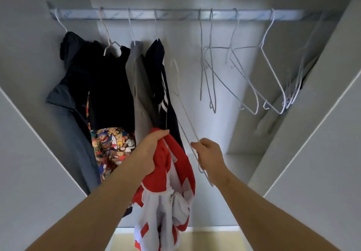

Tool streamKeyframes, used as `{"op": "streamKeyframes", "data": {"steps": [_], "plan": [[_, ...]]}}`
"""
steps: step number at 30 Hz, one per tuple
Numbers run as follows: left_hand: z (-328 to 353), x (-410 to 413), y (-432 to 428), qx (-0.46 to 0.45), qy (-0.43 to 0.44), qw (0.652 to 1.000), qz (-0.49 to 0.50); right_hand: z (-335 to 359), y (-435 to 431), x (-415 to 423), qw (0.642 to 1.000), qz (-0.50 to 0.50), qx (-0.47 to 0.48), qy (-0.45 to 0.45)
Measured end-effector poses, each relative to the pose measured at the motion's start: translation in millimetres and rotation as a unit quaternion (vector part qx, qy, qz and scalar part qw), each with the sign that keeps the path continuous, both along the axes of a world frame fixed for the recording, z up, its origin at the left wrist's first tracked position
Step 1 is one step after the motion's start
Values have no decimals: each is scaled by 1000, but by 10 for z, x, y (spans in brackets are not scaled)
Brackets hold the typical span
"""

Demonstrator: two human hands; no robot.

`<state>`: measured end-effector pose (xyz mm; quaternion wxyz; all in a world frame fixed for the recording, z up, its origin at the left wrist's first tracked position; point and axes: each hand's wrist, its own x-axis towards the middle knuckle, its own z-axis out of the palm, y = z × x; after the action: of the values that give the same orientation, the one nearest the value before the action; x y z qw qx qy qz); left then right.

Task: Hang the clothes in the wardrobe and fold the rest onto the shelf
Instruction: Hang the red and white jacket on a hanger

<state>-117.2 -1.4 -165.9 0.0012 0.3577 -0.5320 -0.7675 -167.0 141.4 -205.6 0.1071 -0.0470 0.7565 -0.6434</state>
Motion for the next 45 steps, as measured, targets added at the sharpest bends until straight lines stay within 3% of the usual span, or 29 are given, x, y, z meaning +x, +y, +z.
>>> {"op": "streamKeyframes", "data": {"steps": [7, 14, 19, 22, 25, 32, 37, 41, 45], "plan": [[-530, 144, 263, -13, -47, 999, 10, -647, 581, 520, 993, 39, 51, -96], [-958, 283, 591, -113, -35, 992, -36, -899, 1123, 797, 980, 107, 81, -146], [-1161, 375, 1057, -149, -56, 981, -116, -1036, 1527, 872, 971, 124, 139, -149], [-1214, 400, 1249, -166, -49, 978, -118, -1081, 1636, 824, 963, 130, 206, -111], [-1240, 426, 1374, -213, -51, 958, -185, -1076, 1510, 734, 962, 136, 224, -75], [-1157, 428, 1275, -283, -42, 933, -217, -985, 1273, 633, 976, 93, 194, -42], [-1096, 334, 1169, -331, -24, 930, -156, -1017, 1412, 728, 988, 43, 142, -50], [-1002, 260, 1199, -378, 26, 888, -261, -867, 1445, 610, 996, 26, 24, -83], [-1019, 235, 1143, -377, 32, 894, -238, -823, 1392, 554, 994, -87, 22, -55]]}}
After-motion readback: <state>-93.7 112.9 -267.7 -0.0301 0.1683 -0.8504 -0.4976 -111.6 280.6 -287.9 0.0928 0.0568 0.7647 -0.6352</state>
